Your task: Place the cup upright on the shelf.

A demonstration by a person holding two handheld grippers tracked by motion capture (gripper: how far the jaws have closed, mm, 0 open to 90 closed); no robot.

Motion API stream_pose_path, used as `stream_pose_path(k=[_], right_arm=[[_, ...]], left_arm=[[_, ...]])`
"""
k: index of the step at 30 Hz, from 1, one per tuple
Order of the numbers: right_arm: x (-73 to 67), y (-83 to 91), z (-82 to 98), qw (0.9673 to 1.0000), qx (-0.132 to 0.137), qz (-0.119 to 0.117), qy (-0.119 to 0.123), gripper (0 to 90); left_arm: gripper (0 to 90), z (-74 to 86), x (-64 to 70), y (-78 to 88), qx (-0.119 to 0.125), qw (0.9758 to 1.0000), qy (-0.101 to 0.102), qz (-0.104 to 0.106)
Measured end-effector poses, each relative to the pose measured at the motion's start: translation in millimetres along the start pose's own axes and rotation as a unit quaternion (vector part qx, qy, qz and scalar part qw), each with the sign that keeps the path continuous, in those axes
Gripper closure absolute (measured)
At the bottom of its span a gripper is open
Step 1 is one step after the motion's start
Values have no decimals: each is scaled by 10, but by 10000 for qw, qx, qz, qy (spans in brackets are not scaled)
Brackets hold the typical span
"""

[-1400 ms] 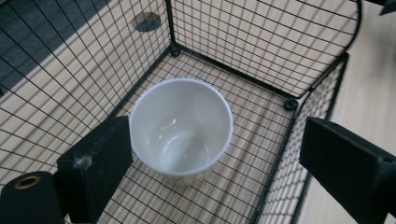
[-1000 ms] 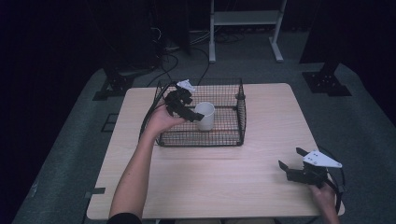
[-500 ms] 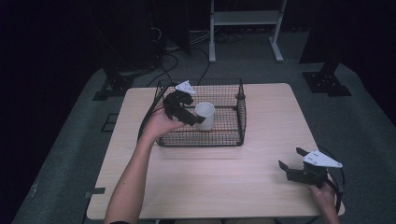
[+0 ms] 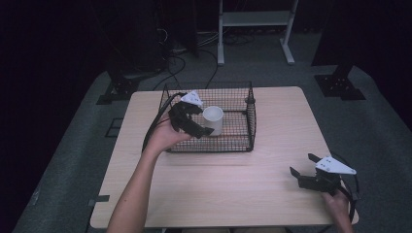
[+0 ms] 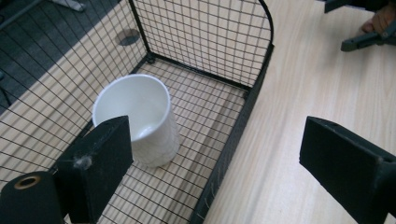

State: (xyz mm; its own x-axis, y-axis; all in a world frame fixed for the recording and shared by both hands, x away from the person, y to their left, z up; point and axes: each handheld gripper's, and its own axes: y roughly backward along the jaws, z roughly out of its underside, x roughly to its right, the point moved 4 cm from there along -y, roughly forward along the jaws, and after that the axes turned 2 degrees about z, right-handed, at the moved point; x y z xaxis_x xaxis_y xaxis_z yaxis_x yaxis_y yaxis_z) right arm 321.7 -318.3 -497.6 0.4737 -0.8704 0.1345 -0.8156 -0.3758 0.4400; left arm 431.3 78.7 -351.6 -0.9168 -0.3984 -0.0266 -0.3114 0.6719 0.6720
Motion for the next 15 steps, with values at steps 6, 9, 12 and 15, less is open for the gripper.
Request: stream_pose_path(k=[6,9,12,15], right_arm=[[2,1,0,10000,1,0,-27,131],[4,1,0,10000,0,2,-34,131],[4,0,0,10000,-2,0,-34,131],[5,0,0,10000,1,-6,-41,131]], left_arm=[[87,41,73,18,-10,10000,-5,-18],[87,71,110,23,11,10000,-9,-14],[88,106,137,26,20,10000,-14,11],[88,153,158,25,9,10000,8,27]])
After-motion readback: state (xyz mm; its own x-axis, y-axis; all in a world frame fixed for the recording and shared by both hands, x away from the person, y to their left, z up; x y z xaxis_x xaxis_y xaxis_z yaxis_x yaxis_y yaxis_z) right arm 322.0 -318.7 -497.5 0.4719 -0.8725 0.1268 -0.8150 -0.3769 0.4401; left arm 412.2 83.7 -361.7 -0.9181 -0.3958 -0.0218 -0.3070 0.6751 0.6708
